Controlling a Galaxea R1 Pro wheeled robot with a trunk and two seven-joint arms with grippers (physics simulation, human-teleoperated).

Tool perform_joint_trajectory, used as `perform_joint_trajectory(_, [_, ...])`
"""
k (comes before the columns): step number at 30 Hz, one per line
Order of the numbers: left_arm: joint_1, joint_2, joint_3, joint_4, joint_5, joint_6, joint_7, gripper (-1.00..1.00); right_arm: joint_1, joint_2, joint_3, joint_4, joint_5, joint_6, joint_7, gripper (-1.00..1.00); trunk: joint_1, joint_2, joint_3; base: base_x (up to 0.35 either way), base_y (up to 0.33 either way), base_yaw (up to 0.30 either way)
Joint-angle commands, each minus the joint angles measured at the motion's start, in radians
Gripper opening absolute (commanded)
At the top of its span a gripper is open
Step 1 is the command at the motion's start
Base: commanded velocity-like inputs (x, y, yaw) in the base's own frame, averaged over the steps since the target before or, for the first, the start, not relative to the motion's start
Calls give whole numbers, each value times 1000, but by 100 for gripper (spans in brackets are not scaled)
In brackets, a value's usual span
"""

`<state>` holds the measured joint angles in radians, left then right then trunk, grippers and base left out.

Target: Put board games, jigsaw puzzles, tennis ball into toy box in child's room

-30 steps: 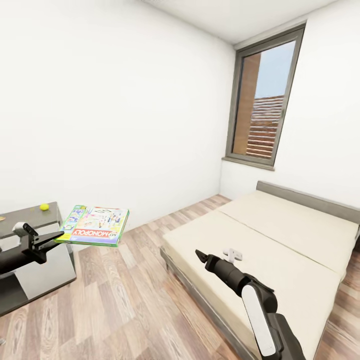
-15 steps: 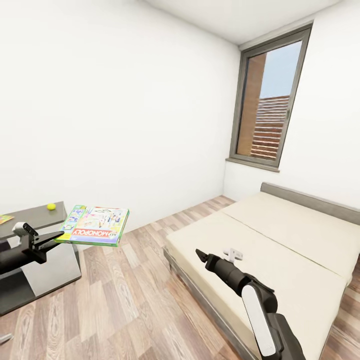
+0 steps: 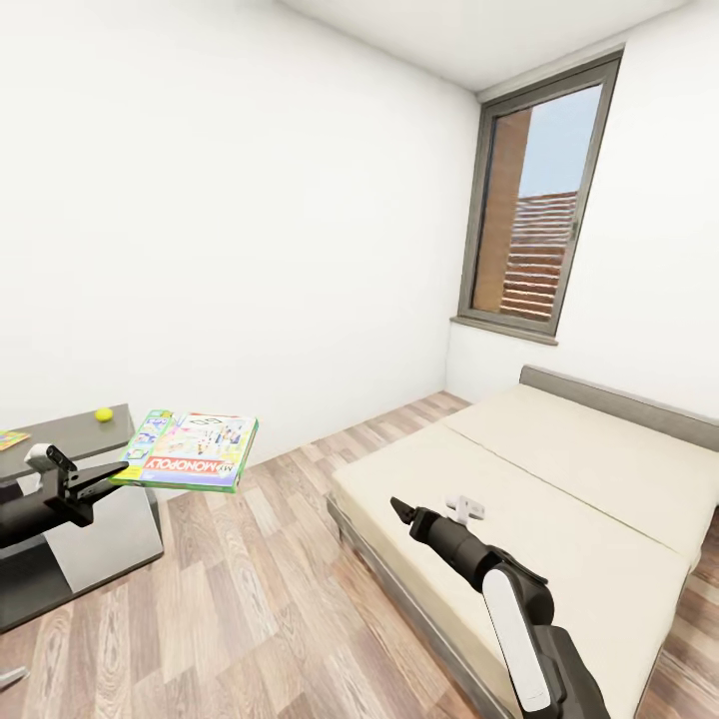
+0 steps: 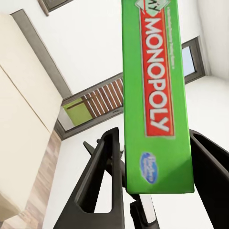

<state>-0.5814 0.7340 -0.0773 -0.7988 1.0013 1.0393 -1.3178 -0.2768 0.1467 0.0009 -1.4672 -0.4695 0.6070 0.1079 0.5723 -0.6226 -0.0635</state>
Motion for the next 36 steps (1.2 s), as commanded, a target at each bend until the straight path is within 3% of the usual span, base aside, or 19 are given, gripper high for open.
perform_joint_trajectory(1, [-2, 1, -4, 1, 3, 8, -5, -100, -1, 1, -2, -1, 0, 5, 3, 100, -3, 6, 1, 0, 0, 0])
perform_joint_trajectory(32, [-2, -2, -4, 2, 2, 8, -1, -100, -1, 1, -2, 1, 0, 4, 3, 100, -122, 223, 98, 0, 0, 35])
perform_joint_trajectory(36, [-2, -2, -3, 2, -2, 8, 15, -100, -1, 1, -2, 1, 0, -7, 3, 100, -122, 223, 98, 0, 0, 93])
